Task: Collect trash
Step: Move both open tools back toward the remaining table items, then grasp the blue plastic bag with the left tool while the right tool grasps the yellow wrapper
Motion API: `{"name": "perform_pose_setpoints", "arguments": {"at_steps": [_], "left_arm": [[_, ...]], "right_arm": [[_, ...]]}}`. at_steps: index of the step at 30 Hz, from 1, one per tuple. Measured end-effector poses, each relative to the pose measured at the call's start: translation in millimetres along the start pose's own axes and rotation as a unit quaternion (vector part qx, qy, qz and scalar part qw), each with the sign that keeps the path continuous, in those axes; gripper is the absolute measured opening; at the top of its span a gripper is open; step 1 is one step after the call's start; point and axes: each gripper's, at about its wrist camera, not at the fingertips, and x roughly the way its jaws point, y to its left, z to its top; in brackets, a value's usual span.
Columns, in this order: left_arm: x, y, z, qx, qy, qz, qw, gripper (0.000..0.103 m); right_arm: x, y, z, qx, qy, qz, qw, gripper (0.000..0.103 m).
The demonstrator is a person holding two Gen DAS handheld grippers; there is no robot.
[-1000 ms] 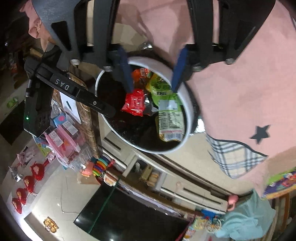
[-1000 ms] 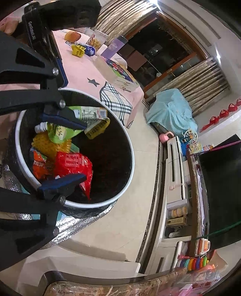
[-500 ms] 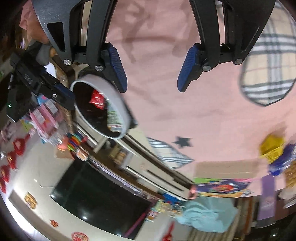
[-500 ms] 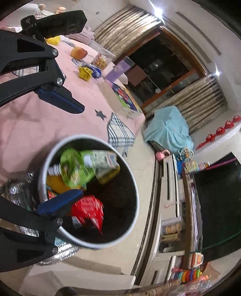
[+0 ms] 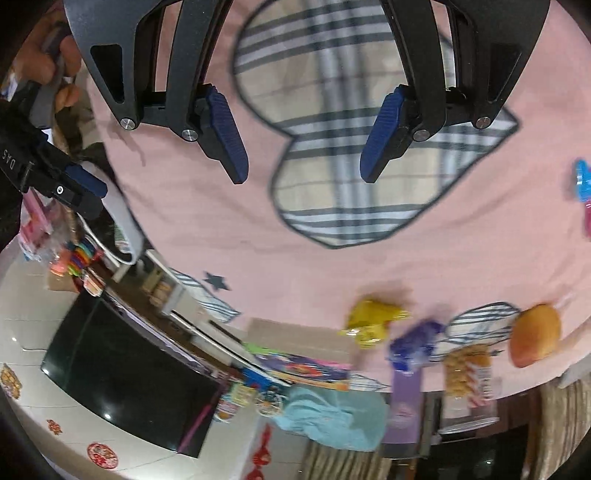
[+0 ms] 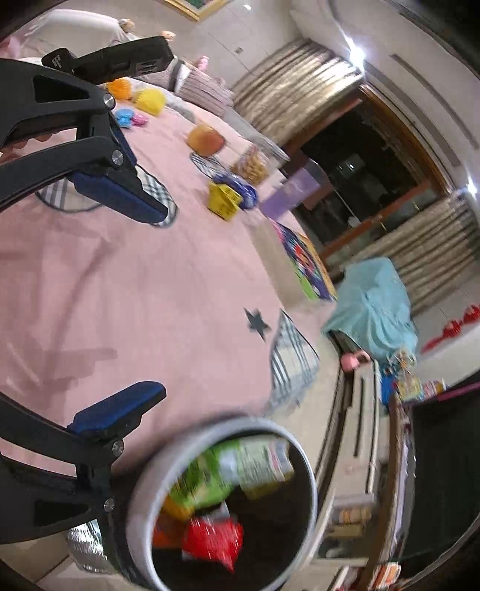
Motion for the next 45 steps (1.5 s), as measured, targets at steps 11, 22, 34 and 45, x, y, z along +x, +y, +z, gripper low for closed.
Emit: {"name": "perform_pose_setpoints", "arguments": {"at_steps": [11,22,34,45], "left_arm": [[-12,64,-8,-0.030,-0.015,0.055,0.9979,0.065],[-4,100,5,-0.042,-0.008,0.086,0.9954,0.065],[9,130,33,-0.057,0.008,0.094,0.9939,0.066],[36,134,60,-0.047,0.028,0.085,0.9949,0.071]], "right_arm": [[55,51,-15,-0.022,0.052,0.034,0.998,0.089],[106,91,-3,-0.035,0.072,0.059,0.995,0.089],[170,118,29,-0.009,0.066,0.087,0.994,0.089],[224,123,48,0.001,0.065,0.082,0.994,0.065]]}}
